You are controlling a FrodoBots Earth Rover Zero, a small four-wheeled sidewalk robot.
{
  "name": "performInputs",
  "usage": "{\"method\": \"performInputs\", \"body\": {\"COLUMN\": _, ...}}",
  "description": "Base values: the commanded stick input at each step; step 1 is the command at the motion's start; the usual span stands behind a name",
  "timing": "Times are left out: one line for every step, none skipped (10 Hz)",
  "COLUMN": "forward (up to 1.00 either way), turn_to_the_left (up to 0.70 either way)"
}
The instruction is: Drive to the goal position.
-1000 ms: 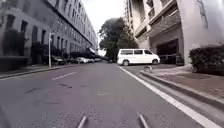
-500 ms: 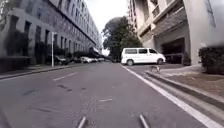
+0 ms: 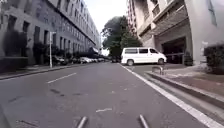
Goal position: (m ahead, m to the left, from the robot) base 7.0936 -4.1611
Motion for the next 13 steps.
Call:
{"method": "performInputs", "body": {"forward": 0.7, "turn_to_the_left": 0.0}}
{"method": "performInputs", "body": {"forward": 0.7, "turn_to_the_left": 0.0}}
{"method": "performInputs", "body": {"forward": 0.7, "turn_to_the_left": 0.0}}
{"method": "performInputs", "body": {"forward": 0.7, "turn_to_the_left": -0.14}}
{"method": "performInputs", "body": {"forward": 0.7, "turn_to_the_left": -0.14}}
{"method": "performInputs", "body": {"forward": 0.7, "turn_to_the_left": -0.14}}
{"method": "performInputs", "body": {"forward": 0.7, "turn_to_the_left": -0.09}}
{"method": "performInputs", "body": {"forward": 0.7, "turn_to_the_left": -0.02}}
{"method": "performInputs", "body": {"forward": 0.7, "turn_to_the_left": 0.0}}
{"method": "performInputs", "body": {"forward": 0.7, "turn_to_the_left": 0.0}}
{"method": "performInputs", "body": {"forward": 0.7, "turn_to_the_left": 0.0}}
{"method": "performInputs", "body": {"forward": 0.7, "turn_to_the_left": 0.0}}
{"method": "performInputs", "body": {"forward": 0.7, "turn_to_the_left": 0.0}}
